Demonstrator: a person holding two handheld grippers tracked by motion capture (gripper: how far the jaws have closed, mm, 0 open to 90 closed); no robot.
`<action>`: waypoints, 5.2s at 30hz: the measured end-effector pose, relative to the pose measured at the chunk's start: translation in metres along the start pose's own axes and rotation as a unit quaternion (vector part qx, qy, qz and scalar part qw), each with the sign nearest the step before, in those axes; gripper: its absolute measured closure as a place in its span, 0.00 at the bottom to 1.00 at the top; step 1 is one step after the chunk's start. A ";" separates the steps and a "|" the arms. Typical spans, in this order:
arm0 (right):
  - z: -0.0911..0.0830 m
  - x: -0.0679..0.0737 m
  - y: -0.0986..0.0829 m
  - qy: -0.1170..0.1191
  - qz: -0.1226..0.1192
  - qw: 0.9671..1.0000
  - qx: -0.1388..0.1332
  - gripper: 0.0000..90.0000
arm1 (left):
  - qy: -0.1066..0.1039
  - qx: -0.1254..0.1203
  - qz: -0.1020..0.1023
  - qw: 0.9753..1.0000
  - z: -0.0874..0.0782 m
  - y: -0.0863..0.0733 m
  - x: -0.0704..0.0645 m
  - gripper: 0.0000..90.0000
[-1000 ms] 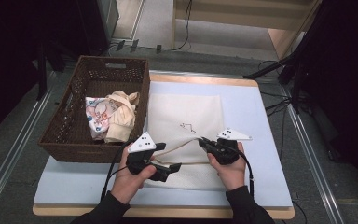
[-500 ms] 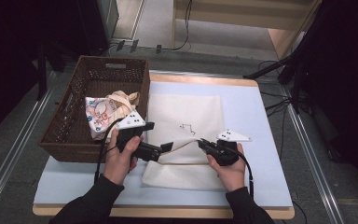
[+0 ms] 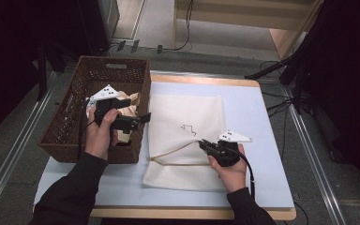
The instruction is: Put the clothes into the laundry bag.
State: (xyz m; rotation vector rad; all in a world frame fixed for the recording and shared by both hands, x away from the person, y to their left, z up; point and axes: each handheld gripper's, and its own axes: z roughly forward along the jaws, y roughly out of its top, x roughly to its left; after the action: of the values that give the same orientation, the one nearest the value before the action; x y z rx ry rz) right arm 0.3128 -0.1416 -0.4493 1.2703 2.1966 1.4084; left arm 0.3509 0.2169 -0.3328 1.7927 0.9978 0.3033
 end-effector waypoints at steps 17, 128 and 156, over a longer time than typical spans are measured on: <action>0.001 0.000 -0.001 -0.005 -0.007 1.000 0.002 0.96 | 0.145 0.061 -0.079 0.984 -0.003 -0.011 0.102 0.00; 0.009 0.001 -0.007 -0.003 -0.015 1.000 0.023 0.96 | 0.065 0.382 -0.082 0.918 0.075 -0.025 0.096 0.71; 0.005 -0.003 -0.006 0.001 -0.016 1.000 0.004 0.97 | 0.112 0.145 -0.068 0.981 0.017 0.008 0.078 0.72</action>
State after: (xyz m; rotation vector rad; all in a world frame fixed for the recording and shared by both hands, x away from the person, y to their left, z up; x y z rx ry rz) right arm 0.3139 -0.1415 -0.4574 1.2307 2.2163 1.3895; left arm 0.4140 0.2626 -0.3520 1.9680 1.3769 0.2903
